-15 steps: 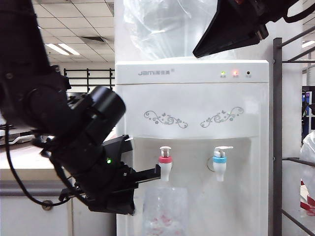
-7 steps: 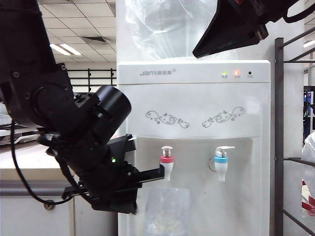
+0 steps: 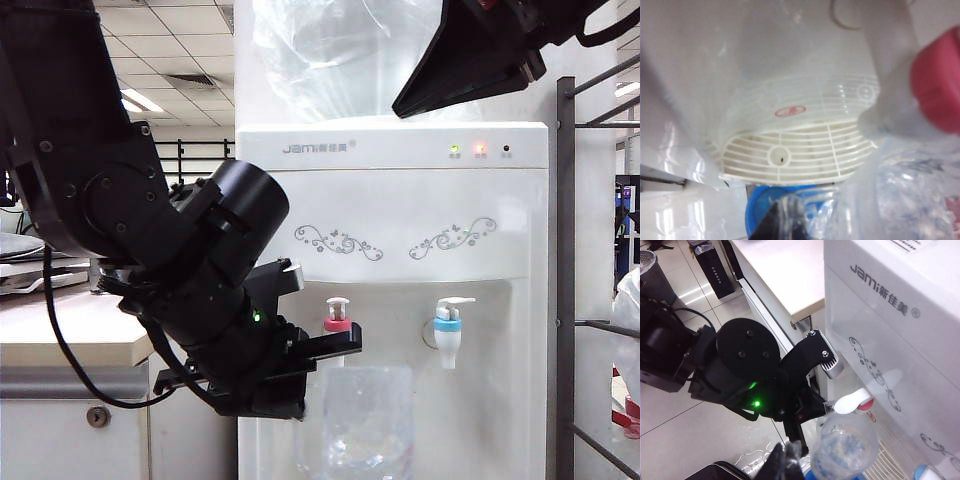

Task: Pick up the plastic mug from the left desk, go to the hot water outlet of the water dispenser, press the vertical switch to get some water, then put the mug back on the desk.

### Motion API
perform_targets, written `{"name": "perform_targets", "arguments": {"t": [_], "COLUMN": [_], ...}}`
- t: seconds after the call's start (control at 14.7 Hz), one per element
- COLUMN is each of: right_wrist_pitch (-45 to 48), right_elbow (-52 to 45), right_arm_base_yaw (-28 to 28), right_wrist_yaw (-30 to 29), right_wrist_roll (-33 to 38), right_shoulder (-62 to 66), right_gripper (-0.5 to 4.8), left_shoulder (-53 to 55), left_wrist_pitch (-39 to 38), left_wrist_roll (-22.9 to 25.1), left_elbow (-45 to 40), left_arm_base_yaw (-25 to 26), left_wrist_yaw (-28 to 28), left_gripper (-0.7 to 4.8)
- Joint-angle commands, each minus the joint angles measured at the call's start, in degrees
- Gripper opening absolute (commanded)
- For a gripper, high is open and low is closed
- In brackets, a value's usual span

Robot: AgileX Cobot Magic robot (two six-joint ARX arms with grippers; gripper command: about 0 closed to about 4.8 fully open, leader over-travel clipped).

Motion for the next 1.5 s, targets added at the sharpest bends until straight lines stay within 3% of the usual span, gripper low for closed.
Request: {"name": "perform_targets", "arguments": {"t": [0.07,0.27,0.41,0.75,1.09,1.5], "right_wrist_pitch": [0.37,0.37,0.37,0.31,0.48,10.29], "right_elbow": [0.20,0.20,0.20,0.17,0.15,0.31], "right_arm_base_yaw": [0.07,0.07,0.07,0.07,0.07,0.09], "right_wrist_yaw": [-0.37,-0.37,-0.39,-0.85,-0.96,-1.40], "right_wrist_roll": [0.00,-0.02,-0.02,-0.02,-0.74,-1.73], "right_shoulder": [-0.17,-0.17,-0.17,-0.15,1.36,14.53], "right_gripper": [-0.05,-0.05,-0.05,-0.05,-0.05,-0.05], "left_shoulder": [-1.07,-1.05,-1.05,-1.05,-1.05,-1.05], "left_wrist_pitch": [6.19,-0.33,-3.58,1.62,5.73,8.61], "left_wrist_roll": [0.98,0.70,-2.80,-5.35,-3.15,0.44], "left_elbow": [1.22,1.99,2.08,3.15,3.78,3.78], "left_arm_base_yaw": [0.37,0.44,0.42,0.44,0.39,0.39], "left_wrist_yaw": [-5.97,-6.25,-10.40,-16.83,-10.91,-10.12], "left_gripper": [-0.05,-0.05,-0.05,-0.05,-0.05,-0.05]}}
